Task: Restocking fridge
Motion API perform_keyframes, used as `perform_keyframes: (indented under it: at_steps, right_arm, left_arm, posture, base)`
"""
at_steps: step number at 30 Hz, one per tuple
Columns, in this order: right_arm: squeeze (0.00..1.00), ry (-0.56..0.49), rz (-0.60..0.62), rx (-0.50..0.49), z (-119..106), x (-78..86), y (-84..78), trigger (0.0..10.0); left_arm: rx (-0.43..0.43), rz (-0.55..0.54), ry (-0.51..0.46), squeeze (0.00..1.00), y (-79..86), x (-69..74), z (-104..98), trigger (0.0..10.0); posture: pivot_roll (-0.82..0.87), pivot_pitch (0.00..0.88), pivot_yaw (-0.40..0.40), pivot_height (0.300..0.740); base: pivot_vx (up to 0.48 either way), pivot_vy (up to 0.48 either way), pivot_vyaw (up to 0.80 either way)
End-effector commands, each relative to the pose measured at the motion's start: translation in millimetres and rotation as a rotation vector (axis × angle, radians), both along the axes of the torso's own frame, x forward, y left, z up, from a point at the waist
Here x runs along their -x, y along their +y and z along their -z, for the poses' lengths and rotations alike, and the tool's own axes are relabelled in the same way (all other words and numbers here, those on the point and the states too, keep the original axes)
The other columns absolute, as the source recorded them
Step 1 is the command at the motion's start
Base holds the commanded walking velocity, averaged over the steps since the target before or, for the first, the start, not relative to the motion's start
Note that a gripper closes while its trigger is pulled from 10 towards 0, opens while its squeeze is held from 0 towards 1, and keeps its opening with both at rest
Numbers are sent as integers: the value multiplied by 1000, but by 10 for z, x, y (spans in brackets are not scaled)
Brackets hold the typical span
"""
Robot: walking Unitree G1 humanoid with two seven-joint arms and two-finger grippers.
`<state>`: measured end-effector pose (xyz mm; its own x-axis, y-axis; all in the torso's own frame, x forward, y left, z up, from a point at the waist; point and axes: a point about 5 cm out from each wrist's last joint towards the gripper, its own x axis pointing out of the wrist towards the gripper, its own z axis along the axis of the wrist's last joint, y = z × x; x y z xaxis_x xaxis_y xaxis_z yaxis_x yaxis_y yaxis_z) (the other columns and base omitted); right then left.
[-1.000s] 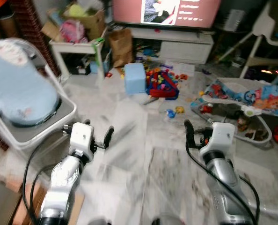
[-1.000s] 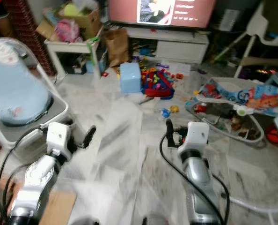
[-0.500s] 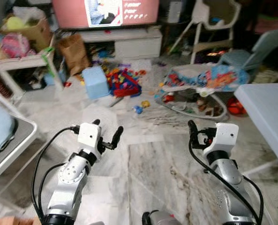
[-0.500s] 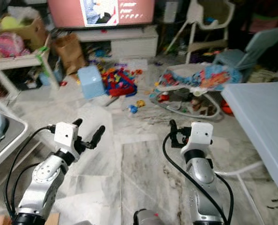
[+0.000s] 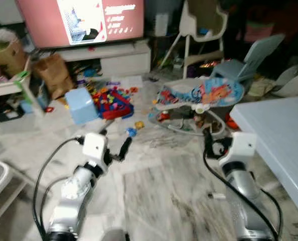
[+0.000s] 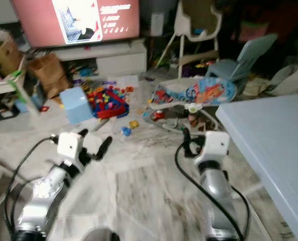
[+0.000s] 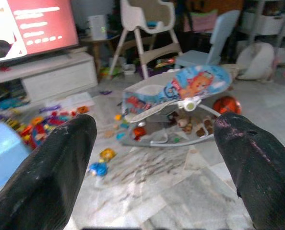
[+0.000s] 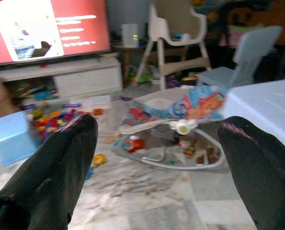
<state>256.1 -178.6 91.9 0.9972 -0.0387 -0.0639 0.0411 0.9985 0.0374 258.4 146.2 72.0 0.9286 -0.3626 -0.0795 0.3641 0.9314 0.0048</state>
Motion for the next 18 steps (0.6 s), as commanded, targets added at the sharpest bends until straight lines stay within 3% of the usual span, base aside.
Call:
perform_keyframes:
  at_steps: [1, 12, 18]
  right_arm:
    - [0, 3, 26, 16, -8, 14, -70, 10000]
    - [0, -38, -23, 90, -73, -2, 10, 10000]
    - [0, -44, -33, 96, -79, -8, 32, 10000]
  left_arm:
    - [5, 28, -19, 0, -78, -16, -42, 10000]
    - [8, 27, -25, 0, -79, -35, -54, 10000]
    - [12, 23, -28, 0, -78, -45, -62, 10000]
  posture:
    - [10, 0, 0, 740]
    - [7, 0, 1, 740]
    - [6, 0, 2, 740]
  base:
    - [480, 0, -800]
    - [336, 0, -800]
    - [0, 0, -800]
